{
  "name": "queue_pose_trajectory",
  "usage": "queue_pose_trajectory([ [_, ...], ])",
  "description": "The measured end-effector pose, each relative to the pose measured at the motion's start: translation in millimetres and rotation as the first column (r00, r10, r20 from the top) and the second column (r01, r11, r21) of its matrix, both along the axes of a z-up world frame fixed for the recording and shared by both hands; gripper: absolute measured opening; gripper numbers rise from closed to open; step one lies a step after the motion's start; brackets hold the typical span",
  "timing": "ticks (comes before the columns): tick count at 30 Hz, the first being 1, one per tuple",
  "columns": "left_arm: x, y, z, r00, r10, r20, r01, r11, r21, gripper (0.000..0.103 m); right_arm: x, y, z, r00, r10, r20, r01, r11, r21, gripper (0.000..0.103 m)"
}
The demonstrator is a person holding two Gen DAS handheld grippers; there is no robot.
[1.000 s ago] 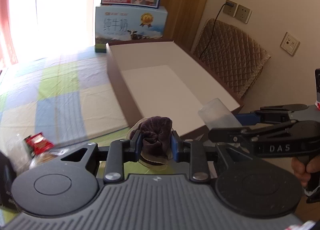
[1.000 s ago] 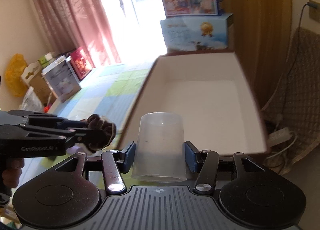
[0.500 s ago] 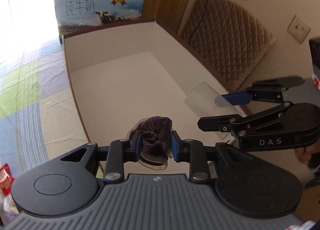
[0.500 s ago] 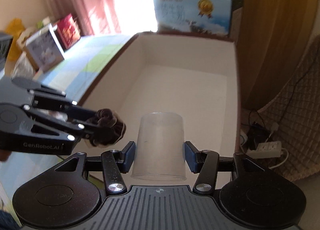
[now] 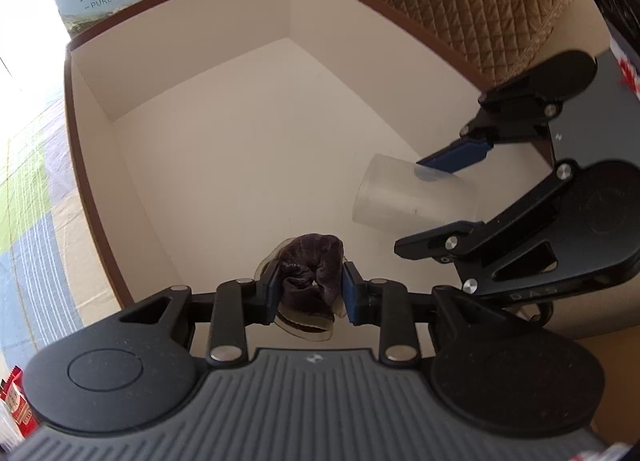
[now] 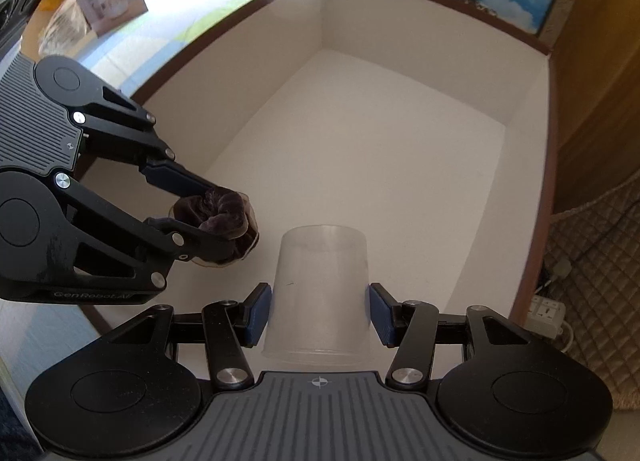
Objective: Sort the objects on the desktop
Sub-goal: 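Carry the scrunchie and cup into the brown box with both tools, then open both grippers to drop the scrunchie and cup in the box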
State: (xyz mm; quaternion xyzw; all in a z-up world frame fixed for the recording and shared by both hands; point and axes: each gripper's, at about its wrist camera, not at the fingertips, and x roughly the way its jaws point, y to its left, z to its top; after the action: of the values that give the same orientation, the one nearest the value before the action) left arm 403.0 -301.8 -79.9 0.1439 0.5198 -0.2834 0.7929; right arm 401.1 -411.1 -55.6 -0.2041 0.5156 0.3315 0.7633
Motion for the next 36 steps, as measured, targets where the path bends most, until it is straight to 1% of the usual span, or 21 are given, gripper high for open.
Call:
queue_pose_trajectory([
  [3,2,-2,-5,1.0,-0.007,0.0,0.007,1.0,0.03,0.029,4,0,-5,1.0,0.006,0.001,-0.006,1.0,-0.014,0.05],
  [5,2,-2,-7,1.0,-0.013,0.001,0.012,0.999,0.04,0.036,4,0,-8,0.999,0.026,0.022,-0.025,0.999,-0.026,0.05],
  [6,2,-2,-7,1.0,-0.019,0.008,0.018,0.999,0.047,0.038,3,0,-8,0.999,0.037,0.028,-0.036,0.999,-0.036,0.052],
  [8,0,-3,-7,0.999,-0.041,0.013,0.04,0.998,0.054,0.054,2,0,-8,0.998,0.046,0.052,-0.043,0.998,-0.047,0.06],
  [9,-3,-4,-7,0.998,-0.055,0.017,0.054,0.997,0.055,0.058,0,-1,-8,0.996,0.063,0.061,-0.06,0.997,-0.049,0.063],
  [11,-9,-6,-5,0.995,-0.086,0.041,0.083,0.994,0.075,0.067,-4,-2,-7,0.992,0.092,0.082,-0.088,0.994,-0.059,0.066],
  [13,-14,-5,-4,0.992,-0.102,0.068,0.096,0.991,0.09,0.068,-7,-5,-4,0.991,0.094,0.093,-0.09,0.995,-0.048,0.067],
  [16,-19,0,2,0.991,-0.104,0.087,0.096,0.992,0.087,0.069,-9,-11,3,0.99,0.088,0.106,-0.087,0.996,-0.021,0.07],
  [18,-21,3,7,0.989,-0.096,0.109,0.086,0.992,0.09,0.074,-13,-9,9,0.989,0.077,0.13,-0.075,0.997,-0.018,0.082],
  [20,-25,10,14,0.989,-0.094,0.118,0.085,0.994,0.075,0.076,-12,0,18,0.987,0.071,0.144,-0.071,0.997,-0.005,0.085],
  [23,-28,13,23,0.989,-0.072,0.126,0.067,0.997,0.045,0.078,-14,-2,28,0.988,0.054,0.147,-0.059,0.998,0.029,0.088],
  [27,-35,11,41,0.989,-0.038,0.143,0.035,0.999,0.018,0.079,-25,-3,42,0.983,0.026,0.18,-0.037,0.997,0.061,0.097],
  [30,-48,20,54,0.988,-0.004,0.153,0.006,1.0,-0.011,0.084,-32,-5,52,0.982,0.007,0.189,-0.025,0.996,0.091,0.099],
  [36,-58,39,75,0.983,0.066,0.173,-0.055,0.996,-0.069,0.085,-55,-8,71,0.975,-0.023,0.221,-0.006,0.992,0.127,0.101],
])
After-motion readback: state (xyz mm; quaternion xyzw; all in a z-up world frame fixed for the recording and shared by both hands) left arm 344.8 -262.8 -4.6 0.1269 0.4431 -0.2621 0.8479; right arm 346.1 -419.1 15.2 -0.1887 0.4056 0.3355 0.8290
